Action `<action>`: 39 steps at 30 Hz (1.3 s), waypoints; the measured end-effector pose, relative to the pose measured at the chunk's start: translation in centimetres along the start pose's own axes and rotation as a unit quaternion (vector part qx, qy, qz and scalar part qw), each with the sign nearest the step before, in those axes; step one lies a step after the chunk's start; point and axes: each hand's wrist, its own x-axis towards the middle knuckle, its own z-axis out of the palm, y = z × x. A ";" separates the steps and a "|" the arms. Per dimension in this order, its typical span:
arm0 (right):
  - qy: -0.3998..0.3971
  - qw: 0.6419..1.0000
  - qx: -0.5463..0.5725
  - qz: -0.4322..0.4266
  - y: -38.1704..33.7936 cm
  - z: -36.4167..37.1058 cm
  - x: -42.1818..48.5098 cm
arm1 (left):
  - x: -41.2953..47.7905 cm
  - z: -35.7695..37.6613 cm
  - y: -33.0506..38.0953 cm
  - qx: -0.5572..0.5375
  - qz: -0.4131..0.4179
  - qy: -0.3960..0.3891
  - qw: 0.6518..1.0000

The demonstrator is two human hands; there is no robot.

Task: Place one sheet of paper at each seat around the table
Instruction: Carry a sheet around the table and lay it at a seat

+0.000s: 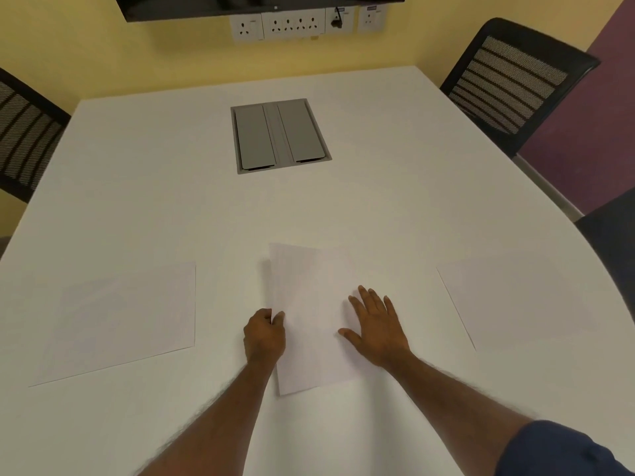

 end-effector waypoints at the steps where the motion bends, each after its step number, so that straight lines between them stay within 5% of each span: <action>1: 0.012 1.000 0.022 0.019 -0.2 -0.2 -0.3 | -0.1 -0.3 0.1 -0.008 0.011 0.003 1.000; 8: 0.046 0.983 0.125 0.123 -0.3 -2.9 -2.4 | -1.3 -3.7 0.0 -0.074 0.060 0.004 0.995; 12: -0.004 0.887 0.394 0.241 -1.5 -6.2 -2.5 | -2.6 -6.4 0.2 -0.100 0.104 -0.020 0.989; 18: -0.003 0.776 0.596 0.208 -4.6 -8.8 -4.7 | -5.7 -10.2 -0.2 -0.138 0.128 -0.067 0.980; 24: 0.052 0.774 0.617 0.134 -7.7 -9.0 -8.7 | -8.6 -13.5 -2.4 -0.168 0.141 -0.080 0.972; 39: 0.118 0.779 0.606 0.111 -16.4 -6.9 -20.6 | -15.9 -21.5 -8.9 -0.108 0.176 -0.053 0.977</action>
